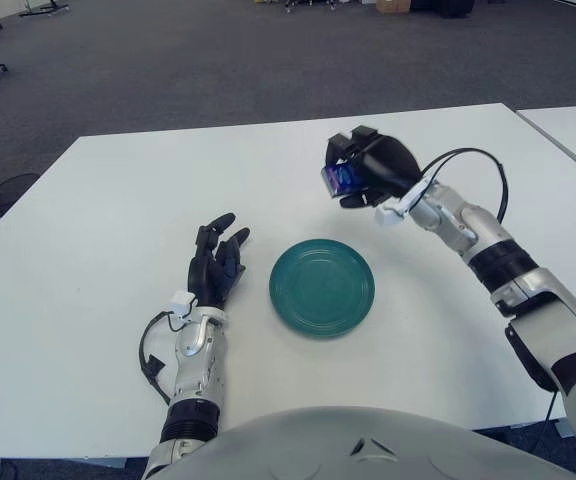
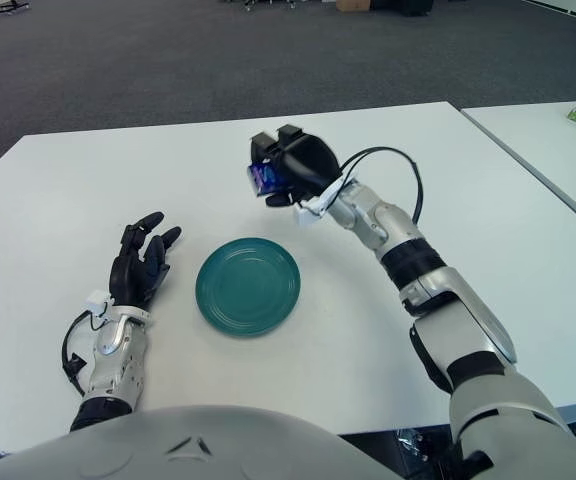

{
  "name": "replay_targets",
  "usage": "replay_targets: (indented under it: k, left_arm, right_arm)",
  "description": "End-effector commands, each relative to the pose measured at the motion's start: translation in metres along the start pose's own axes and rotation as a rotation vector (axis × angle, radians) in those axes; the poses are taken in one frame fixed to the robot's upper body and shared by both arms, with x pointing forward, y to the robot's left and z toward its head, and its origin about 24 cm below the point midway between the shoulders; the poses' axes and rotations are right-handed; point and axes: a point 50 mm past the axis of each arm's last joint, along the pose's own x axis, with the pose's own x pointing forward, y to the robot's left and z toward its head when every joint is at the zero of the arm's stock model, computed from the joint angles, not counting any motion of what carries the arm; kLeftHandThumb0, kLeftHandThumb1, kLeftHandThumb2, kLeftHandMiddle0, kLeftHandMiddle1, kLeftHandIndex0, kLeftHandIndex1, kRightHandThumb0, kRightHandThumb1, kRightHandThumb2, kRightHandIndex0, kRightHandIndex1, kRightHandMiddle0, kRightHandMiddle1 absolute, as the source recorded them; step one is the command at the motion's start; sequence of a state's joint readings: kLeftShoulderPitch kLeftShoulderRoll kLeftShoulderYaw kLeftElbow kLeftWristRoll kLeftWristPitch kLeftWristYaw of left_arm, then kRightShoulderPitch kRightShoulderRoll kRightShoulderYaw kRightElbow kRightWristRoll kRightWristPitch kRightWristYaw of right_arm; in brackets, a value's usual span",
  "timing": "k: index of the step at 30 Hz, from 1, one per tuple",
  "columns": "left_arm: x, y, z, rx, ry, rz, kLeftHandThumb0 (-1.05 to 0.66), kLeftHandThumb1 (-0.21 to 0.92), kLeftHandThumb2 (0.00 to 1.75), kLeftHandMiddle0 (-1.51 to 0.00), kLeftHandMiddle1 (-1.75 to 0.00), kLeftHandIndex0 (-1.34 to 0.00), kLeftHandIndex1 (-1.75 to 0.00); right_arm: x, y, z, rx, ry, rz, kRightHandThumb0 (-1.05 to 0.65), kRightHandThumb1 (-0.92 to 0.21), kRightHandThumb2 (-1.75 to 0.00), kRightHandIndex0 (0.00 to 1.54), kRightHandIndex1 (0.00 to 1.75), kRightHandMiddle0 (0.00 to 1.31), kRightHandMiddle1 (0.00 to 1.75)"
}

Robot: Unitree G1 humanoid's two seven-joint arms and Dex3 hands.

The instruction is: Put the gum into the plate.

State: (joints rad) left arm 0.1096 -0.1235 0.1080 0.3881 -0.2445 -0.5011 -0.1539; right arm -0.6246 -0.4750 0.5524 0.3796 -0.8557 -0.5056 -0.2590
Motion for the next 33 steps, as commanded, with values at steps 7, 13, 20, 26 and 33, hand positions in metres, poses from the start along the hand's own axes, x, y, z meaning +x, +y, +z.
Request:
replay_targets:
  k: [7,13,20,26,33]
  left_arm:
    - [-0.045,-0.006,-0.053,-0.136,0.232,0.138,-0.68,0.92,0.67,-0.35,-0.82,-0.16,-1.05]
    - [-0.047,-0.008,-0.053,-0.198,0.236,0.155,-0.69,0.92,0.73,-0.34,-0.86,-0.17,-1.07]
    - [-0.048,-0.014,-0.050,-0.245,0.230,0.151,-0.70,0.92,0.80,-0.34,-0.91,-0.14,-1.09]
    - [-0.047,-0.016,-0.051,-0.253,0.241,0.164,-0.72,0.92,0.84,-0.33,-0.90,-0.12,-1.09]
    - [-0.046,-0.017,-0.051,-0.244,0.246,0.171,-0.74,0.92,0.83,-0.32,-0.85,-0.12,-1.07]
  right_arm:
    - [-0.004,0.009,0.043,-0.068,-0.180,0.142,-0.46,-0.40,-1.21,1.13,1.75,0.55,1.75]
    - [-0.005,0.012,0.055,-0.113,-0.268,0.205,-0.46,-0.39,-1.22,1.18,1.75,0.55,1.75]
    - [-0.004,0.017,0.065,-0.130,-0.350,0.288,-0.45,-0.42,-1.19,1.18,1.75,0.53,1.75]
    - [-0.002,0.022,0.072,-0.166,-0.437,0.351,-0.44,-0.44,-1.15,1.19,1.75,0.51,1.75]
    - [-0.007,0.026,0.078,-0.149,-0.489,0.379,-0.44,-0.45,-1.15,1.18,1.75,0.51,1.75]
